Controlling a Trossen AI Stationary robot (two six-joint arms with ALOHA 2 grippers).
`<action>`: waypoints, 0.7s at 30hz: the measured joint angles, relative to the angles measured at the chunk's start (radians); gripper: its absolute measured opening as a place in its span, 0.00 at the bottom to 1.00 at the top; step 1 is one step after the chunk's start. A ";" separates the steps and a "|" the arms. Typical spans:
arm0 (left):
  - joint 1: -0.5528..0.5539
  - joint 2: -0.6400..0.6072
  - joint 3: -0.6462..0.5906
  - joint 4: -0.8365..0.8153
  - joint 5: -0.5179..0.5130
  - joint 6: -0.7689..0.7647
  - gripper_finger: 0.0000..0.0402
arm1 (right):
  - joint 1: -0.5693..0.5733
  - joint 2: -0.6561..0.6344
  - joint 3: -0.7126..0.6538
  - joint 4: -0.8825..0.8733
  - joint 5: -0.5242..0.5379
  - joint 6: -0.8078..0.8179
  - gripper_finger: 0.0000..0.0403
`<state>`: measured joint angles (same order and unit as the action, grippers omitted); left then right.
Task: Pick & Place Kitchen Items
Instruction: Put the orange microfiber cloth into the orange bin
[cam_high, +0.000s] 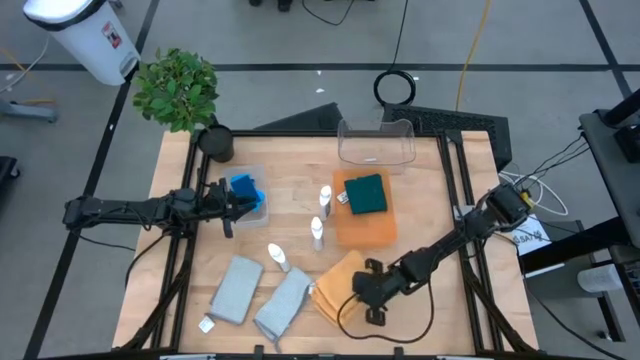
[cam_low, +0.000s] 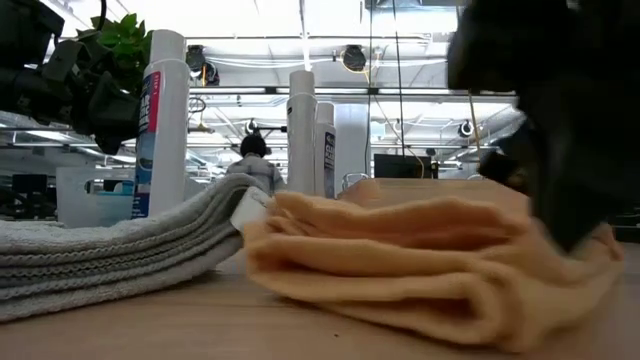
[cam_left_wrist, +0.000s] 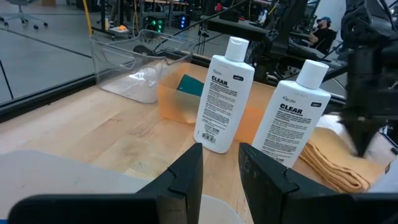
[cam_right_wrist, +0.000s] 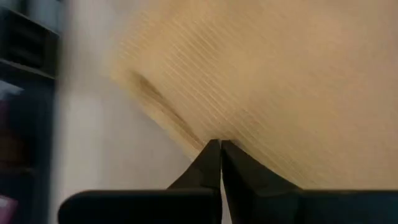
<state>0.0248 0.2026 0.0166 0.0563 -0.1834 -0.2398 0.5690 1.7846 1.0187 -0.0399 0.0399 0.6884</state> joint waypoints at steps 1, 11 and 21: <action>0.000 0.000 0.000 0.000 0.000 0.000 0.27 | 0.004 -0.012 0.001 0.032 0.001 -0.027 0.00; 0.000 0.000 0.000 -0.001 0.000 0.000 0.27 | 0.001 -0.157 0.005 -0.095 0.064 -0.623 0.00; 0.000 0.000 0.000 0.000 0.000 0.000 0.27 | -0.143 -0.093 0.003 -0.366 -0.063 -0.895 0.00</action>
<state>0.0249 0.2026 0.0166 0.0559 -0.1830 -0.2396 0.4263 1.6916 1.0218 -0.4059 -0.0235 -0.2066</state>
